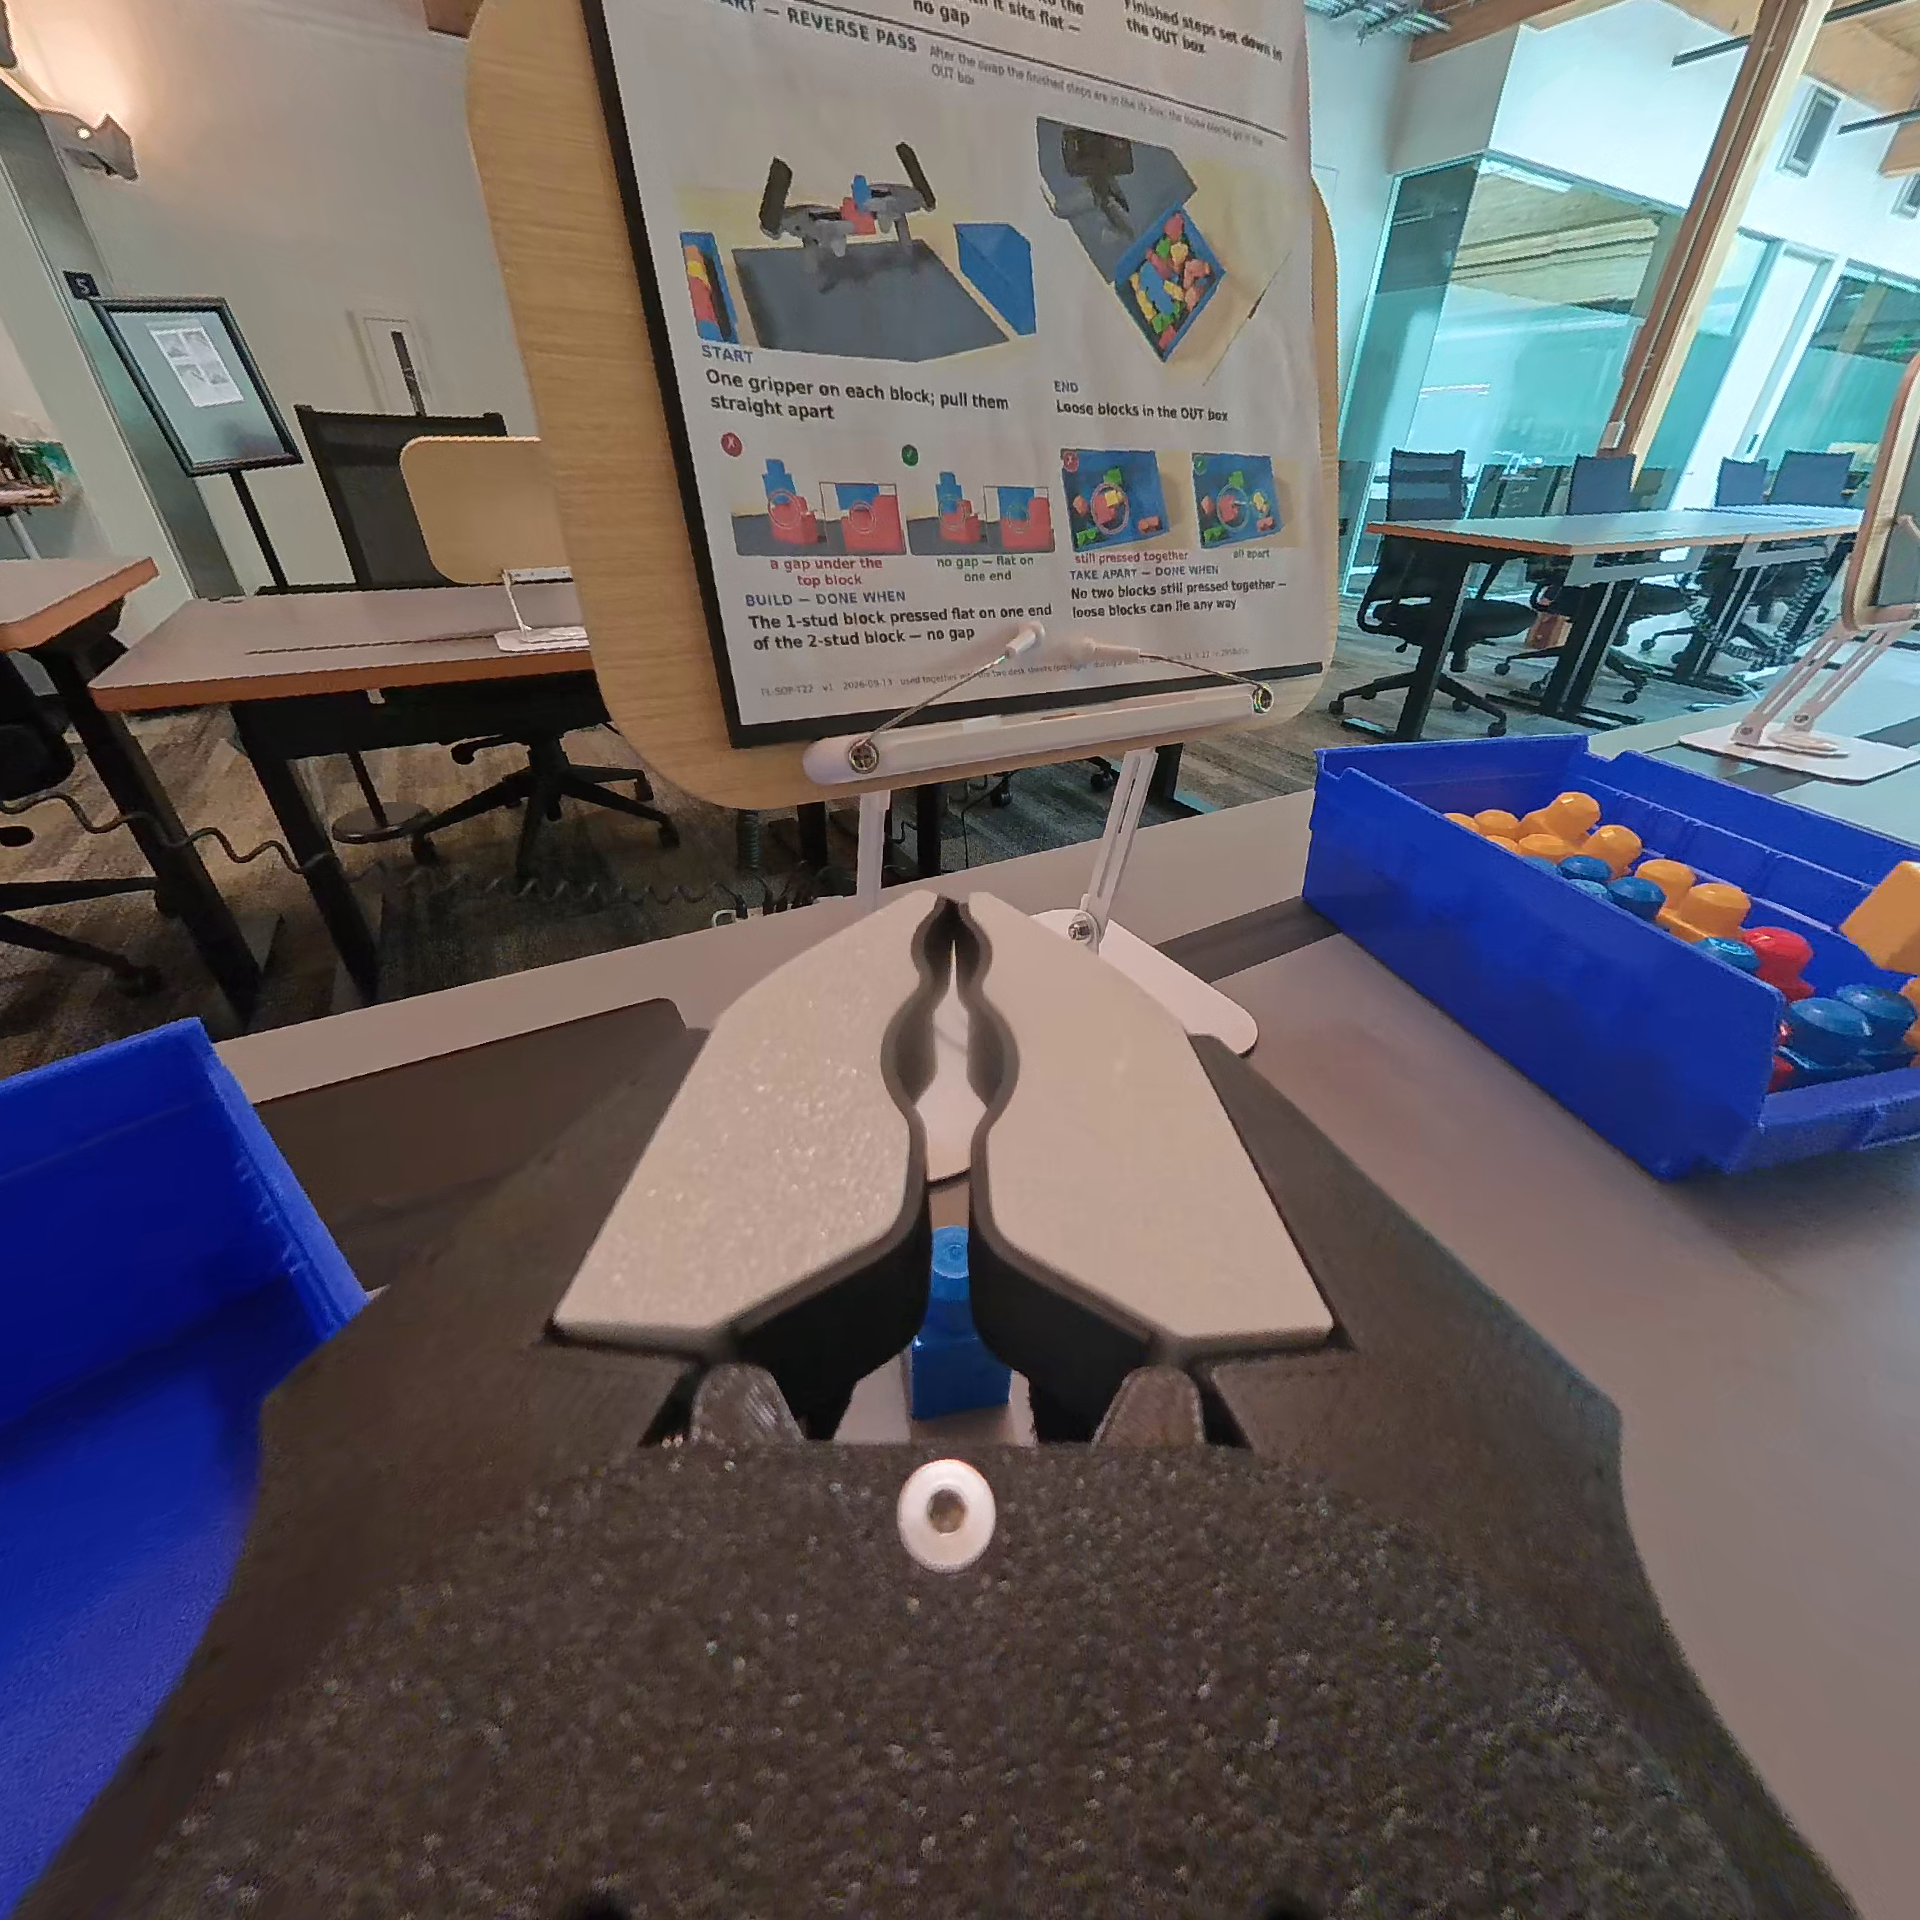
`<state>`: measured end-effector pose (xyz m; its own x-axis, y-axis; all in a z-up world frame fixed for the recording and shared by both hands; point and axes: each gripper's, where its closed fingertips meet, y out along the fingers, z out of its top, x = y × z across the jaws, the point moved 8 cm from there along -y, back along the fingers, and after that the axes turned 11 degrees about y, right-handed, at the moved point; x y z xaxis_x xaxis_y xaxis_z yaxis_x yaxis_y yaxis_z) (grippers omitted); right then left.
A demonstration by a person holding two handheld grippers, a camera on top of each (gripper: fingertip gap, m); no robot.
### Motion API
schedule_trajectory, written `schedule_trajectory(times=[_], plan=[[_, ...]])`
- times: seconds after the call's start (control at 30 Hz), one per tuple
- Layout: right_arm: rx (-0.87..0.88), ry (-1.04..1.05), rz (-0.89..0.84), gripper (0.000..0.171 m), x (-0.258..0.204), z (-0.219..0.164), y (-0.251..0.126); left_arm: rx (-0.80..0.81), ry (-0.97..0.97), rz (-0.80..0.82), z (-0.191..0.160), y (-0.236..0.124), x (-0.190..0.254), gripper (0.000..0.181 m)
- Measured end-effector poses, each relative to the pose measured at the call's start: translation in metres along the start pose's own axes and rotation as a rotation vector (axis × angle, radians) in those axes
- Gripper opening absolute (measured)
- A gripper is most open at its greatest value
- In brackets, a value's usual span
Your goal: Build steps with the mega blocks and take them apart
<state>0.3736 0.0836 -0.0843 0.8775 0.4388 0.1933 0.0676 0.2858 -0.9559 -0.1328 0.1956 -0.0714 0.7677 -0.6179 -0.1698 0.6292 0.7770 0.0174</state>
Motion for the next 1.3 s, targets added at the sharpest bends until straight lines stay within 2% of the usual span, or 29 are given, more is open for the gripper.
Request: schedule_trajectory(times=[0.03,0.3,0.5,0.63,0.8,0.93,1.3], plan=[[-0.005,-0.006,0.004,0.033,-0.001,-0.001,0.001,0.001,0.001,-0.002,0.0,0.0,0.0,0.0],[0.007,-0.109,0.004,0.033,-0.006,0.001,0.0,-0.006,0.008,-0.012,-0.002,0.001,0.001,0.0],[0.056,-0.067,-0.133,0.033,0.009,0.017,-0.002,-0.018,0.02,-0.02,-0.005,0.003,0.003,0.0],[0.011,0.095,-0.231,0.033,0.022,0.028,0.004,-0.024,0.029,-0.021,-0.006,0.004,0.003,0.0],[-0.044,0.288,-0.274,0.033,0.026,0.039,0.015,-0.026,0.025,-0.024,-0.006,0.003,0.002,0.0],[-0.133,0.48,-0.275,0.032,0.026,0.044,0.018,-0.024,0.021,-0.023,-0.005,0.003,0.001,0.0],[-0.26,0.755,-0.199,0.031,0.017,0.041,0.044,0.002,-0.015,-0.03,0.001,-0.003,-0.004,0.0]])
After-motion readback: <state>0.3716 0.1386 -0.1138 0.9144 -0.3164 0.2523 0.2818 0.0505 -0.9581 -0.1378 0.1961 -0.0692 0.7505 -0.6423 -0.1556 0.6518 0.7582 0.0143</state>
